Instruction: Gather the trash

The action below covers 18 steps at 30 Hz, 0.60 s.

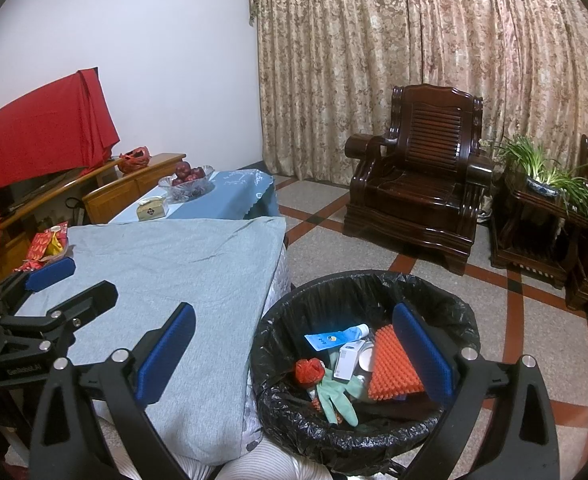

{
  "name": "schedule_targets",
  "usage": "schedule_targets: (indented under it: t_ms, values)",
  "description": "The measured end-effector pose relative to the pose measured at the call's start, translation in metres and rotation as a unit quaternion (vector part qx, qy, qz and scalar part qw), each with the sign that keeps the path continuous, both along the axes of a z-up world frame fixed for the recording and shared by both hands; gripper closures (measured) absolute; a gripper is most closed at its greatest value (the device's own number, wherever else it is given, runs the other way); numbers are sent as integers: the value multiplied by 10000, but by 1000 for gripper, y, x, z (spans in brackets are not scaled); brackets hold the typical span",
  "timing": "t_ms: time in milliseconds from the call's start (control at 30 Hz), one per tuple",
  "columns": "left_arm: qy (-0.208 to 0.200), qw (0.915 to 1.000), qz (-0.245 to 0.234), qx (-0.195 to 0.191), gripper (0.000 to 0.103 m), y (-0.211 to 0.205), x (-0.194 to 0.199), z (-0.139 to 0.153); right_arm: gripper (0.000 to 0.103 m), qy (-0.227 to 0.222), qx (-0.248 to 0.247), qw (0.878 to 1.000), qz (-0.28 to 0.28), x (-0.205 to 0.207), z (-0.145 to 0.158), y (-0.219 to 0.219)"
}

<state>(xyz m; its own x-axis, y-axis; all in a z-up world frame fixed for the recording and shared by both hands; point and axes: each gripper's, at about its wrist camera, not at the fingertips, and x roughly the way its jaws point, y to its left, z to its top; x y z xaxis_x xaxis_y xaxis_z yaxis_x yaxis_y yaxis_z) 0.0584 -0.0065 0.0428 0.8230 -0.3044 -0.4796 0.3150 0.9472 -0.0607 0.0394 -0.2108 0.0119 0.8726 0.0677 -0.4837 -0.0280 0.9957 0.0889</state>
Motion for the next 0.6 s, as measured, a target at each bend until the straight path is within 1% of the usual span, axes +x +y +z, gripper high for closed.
schedule_targets:
  t_ms: [600]
  values:
    - [9, 10000, 2, 7, 6, -2, 0, 2, 6, 4, -7, 10000, 3, 0, 1, -1]
